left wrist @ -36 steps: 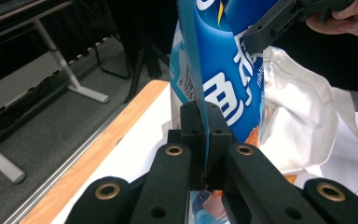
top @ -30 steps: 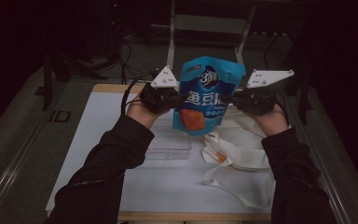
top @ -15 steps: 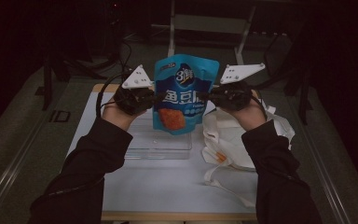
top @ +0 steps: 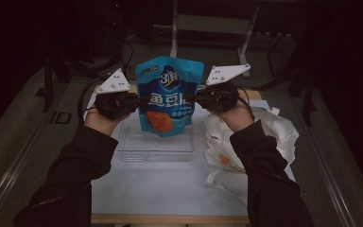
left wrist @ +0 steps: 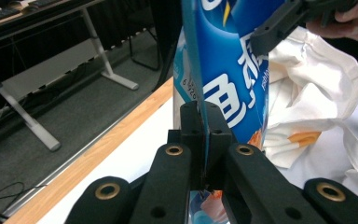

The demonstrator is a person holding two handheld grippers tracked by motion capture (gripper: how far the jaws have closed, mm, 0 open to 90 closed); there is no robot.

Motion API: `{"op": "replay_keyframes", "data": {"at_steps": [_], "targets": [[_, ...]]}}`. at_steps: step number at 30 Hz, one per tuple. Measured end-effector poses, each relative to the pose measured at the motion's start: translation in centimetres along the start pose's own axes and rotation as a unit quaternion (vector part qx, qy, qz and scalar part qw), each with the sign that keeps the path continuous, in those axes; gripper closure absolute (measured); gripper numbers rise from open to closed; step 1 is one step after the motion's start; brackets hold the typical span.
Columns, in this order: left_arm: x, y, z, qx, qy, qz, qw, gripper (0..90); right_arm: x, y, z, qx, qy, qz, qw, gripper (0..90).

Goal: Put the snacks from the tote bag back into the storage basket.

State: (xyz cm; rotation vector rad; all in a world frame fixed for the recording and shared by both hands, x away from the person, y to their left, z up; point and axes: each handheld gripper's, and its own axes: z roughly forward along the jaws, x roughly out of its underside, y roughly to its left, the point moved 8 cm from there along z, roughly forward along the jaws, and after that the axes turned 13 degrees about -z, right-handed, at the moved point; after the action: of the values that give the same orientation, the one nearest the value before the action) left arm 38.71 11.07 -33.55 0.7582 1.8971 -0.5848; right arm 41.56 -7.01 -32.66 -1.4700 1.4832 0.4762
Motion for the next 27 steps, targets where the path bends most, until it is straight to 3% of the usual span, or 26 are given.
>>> {"op": "replay_keyframes", "data": {"at_steps": [5,12,27], "targets": [[1.2,1.1,-0.1,0.010,-0.009,-0.017,0.9998,90.0,0.1,0.5,1.1,-0.009,-0.004,0.001,1.0000,88.5],[3.0,2.4,0.8,0.006,-0.012,-0.039,0.9992,90.0,1.4,0.8,2.9,-0.019,-0.006,0.015,0.9997,88.5],[7.2,3.6,2.2,0.012,0.014,-0.066,0.9976,90.0,4.8,2.4,6.1,-0.040,0.005,0.036,0.9986,88.5]]}}
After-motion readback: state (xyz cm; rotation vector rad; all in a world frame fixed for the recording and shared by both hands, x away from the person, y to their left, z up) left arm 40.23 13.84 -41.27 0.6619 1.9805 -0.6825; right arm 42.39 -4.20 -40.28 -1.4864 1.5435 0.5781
